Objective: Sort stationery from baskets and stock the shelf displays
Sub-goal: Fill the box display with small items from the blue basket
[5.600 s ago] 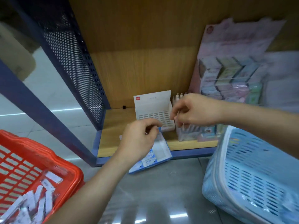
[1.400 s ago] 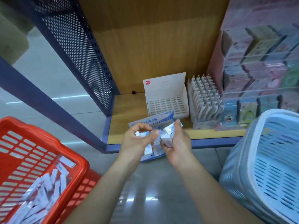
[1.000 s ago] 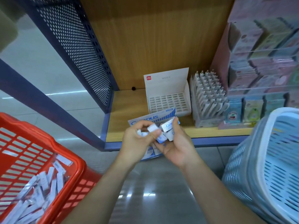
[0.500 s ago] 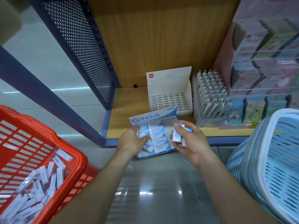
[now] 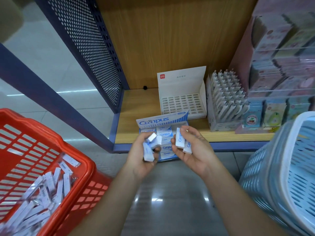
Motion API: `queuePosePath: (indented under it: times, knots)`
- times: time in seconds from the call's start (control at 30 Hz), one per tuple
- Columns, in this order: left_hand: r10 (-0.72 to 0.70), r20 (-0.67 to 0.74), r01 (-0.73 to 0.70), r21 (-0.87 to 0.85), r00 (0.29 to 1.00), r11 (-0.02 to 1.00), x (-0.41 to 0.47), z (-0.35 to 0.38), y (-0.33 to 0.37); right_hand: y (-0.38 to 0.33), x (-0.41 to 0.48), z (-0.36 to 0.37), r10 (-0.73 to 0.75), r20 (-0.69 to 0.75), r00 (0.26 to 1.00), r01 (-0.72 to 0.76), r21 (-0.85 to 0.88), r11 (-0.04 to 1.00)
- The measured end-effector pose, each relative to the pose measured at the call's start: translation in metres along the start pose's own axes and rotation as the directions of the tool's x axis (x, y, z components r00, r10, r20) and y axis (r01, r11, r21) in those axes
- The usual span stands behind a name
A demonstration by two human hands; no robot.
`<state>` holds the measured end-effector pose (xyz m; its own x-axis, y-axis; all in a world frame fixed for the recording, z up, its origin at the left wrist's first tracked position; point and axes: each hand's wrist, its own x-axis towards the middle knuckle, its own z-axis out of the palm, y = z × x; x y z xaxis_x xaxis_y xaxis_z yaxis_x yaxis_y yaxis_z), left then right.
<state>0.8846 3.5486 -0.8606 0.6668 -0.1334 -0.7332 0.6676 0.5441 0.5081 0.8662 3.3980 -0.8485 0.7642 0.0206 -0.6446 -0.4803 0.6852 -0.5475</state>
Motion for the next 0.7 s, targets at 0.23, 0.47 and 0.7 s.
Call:
queuePosePath:
  times: [0.23,0.47,0.7]
  knots:
    - [0.031,0.061,-0.028,-0.048,0.998,0.998,-0.001,0.018,-0.002,0.014,-0.004,0.012,-0.076,-0.007,0.997,0.074,-0.126,0.989]
    - [0.115,-0.039,-0.111,0.077,0.993,0.991,0.005,0.015,0.012,0.015,-0.003,0.012,-0.112,-0.081,0.990,0.096,-0.181,0.979]
    - [0.166,0.147,-0.221,0.682,0.975,0.697,-0.014,0.014,0.002,0.017,0.001,0.012,-0.265,-0.225,0.938,0.237,-0.145,0.961]
